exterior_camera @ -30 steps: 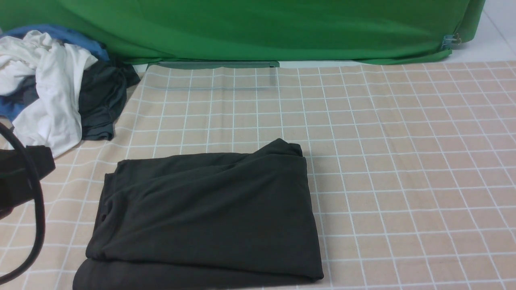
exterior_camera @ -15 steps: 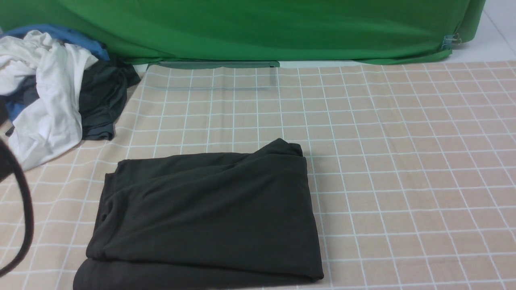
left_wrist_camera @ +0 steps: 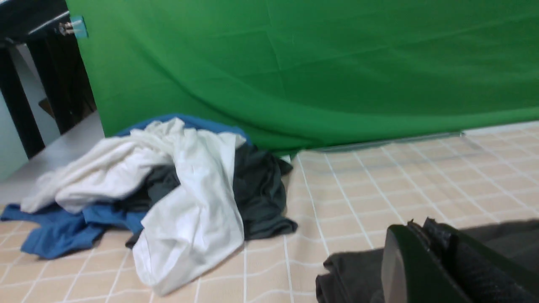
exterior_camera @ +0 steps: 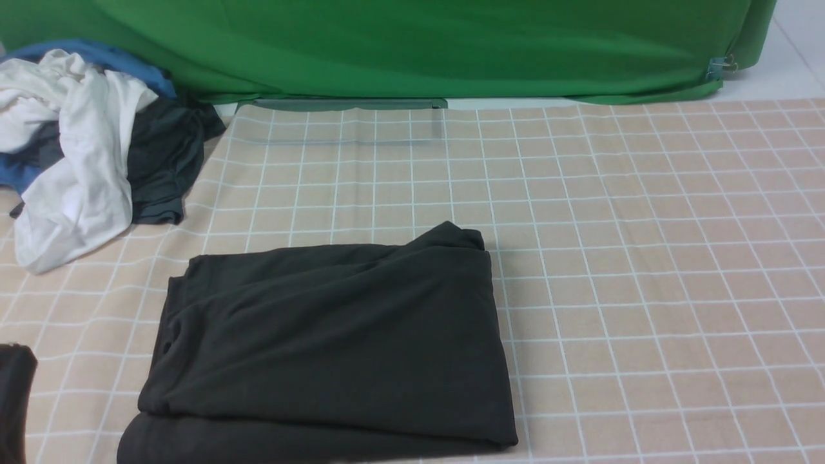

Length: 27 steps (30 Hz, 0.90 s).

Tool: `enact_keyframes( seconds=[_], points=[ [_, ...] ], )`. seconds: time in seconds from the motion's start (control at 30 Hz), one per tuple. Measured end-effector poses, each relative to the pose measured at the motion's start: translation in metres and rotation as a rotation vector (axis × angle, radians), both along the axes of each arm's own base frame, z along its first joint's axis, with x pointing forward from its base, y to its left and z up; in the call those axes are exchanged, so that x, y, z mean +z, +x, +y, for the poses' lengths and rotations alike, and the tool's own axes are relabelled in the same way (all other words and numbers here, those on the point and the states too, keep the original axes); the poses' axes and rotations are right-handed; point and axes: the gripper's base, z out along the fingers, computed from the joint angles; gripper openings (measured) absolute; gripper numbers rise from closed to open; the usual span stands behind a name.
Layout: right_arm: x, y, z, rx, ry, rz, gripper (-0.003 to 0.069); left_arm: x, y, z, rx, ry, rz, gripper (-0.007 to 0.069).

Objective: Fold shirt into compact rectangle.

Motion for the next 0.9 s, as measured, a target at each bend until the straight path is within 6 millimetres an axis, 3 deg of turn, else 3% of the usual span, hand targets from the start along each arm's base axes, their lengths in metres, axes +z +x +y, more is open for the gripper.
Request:
enact_keyframes(
  seconds=[0.2, 0.9],
  points=[
    [0.0, 0.0, 0.0, -0.001, 0.0, 0.001, 0.0171, -0.012, -0.001, -0.001, -0.008, 0.0, 0.124, 0.002],
    [0.0, 0.0, 0.0, -0.001, 0.0, 0.0, 0.0229, -0.013, -0.001, -0.001, -0.008, 0.002, 0.133, 0.002]
  ],
)
